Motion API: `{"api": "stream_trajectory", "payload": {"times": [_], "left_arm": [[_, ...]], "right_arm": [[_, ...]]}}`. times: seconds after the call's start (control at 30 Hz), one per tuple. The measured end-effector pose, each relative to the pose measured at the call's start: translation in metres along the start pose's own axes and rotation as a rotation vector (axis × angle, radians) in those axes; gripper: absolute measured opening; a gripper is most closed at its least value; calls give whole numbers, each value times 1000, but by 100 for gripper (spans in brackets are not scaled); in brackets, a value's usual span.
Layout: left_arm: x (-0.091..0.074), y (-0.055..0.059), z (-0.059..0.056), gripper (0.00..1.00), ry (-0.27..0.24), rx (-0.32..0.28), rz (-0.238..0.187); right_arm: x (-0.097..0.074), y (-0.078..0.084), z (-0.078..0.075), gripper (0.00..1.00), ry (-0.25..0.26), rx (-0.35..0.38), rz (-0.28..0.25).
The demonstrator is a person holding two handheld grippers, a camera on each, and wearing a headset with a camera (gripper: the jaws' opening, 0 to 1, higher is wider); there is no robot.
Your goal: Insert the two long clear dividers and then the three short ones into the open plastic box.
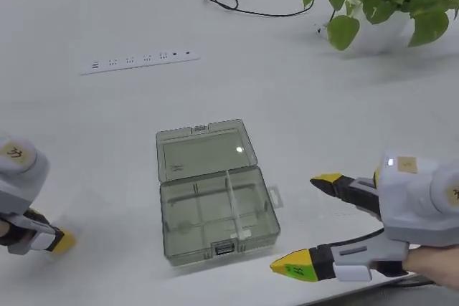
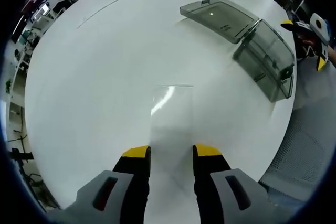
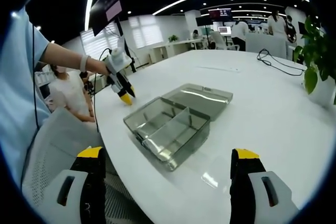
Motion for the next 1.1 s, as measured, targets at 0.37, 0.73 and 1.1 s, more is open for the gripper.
{"api": "stream_trajectory", "payload": {"times": [0.37, 0.73, 1.1], "left_arm": [[-1, -2, -4, 30, 17, -15, -40], [-9, -7, -13, 30, 50, -60, -101], [-27, -19, -26, 30, 77, -73, -199]], "right_arm": [[2, -2, 2, 100, -5, 4, 15], [3, -7, 4, 99, -11, 17, 12], [5, -9, 11, 97, -31, -2, 29]]}}
Point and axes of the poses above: the centre of the closed fingertips' face, and the gripper's own axes: x roughly forward along the fingers, z roughly to its left, y roughly out of its underside, the point moved 3 cm from there along -x, roughly backward along the fingers, and after that the axes turned 8 degrees about -z, right-handed, at the moved point
